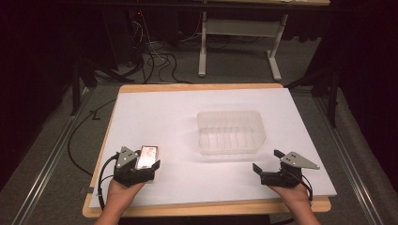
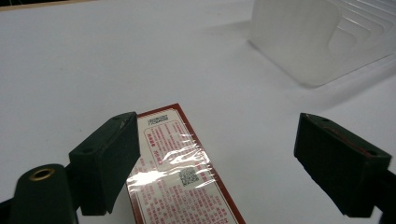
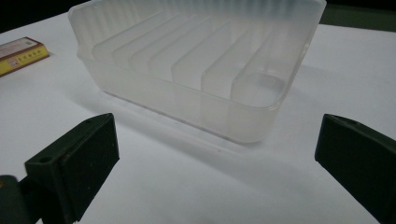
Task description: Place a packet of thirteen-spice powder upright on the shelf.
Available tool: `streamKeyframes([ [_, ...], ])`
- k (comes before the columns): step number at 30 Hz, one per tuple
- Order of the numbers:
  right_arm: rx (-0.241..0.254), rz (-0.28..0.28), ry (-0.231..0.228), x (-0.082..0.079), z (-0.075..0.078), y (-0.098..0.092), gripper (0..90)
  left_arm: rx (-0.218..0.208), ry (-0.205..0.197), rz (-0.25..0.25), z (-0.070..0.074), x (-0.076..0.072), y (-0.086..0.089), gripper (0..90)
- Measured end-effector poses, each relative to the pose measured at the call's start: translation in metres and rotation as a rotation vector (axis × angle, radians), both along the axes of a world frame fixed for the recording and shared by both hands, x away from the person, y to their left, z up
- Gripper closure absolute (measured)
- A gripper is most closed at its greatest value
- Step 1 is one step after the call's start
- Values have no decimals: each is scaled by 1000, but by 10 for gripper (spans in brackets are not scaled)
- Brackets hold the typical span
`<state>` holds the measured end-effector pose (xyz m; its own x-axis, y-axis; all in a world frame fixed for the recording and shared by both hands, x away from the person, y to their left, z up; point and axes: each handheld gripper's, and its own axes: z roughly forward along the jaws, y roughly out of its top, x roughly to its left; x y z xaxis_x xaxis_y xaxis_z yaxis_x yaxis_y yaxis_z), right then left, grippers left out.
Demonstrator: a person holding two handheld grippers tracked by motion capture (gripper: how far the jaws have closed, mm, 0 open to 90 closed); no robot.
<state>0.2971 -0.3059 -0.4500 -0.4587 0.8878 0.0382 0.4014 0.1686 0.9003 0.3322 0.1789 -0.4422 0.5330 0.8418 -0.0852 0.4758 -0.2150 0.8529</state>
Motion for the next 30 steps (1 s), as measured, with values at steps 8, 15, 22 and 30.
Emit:
streamKeyframes([
  [8,-22,15,-7,-3,-2,2,1,13,13,10,-1,2,-3,153],
  [15,-20,1,-10,-2,-3,2,1,12,8,44,3,2,3,373],
  [22,-27,8,2,1,-5,3,11,81,27,203,-4,18,22,885],
  [30,-5,24,12,1,-6,0,35,221,157,255,-30,48,21,900],
])
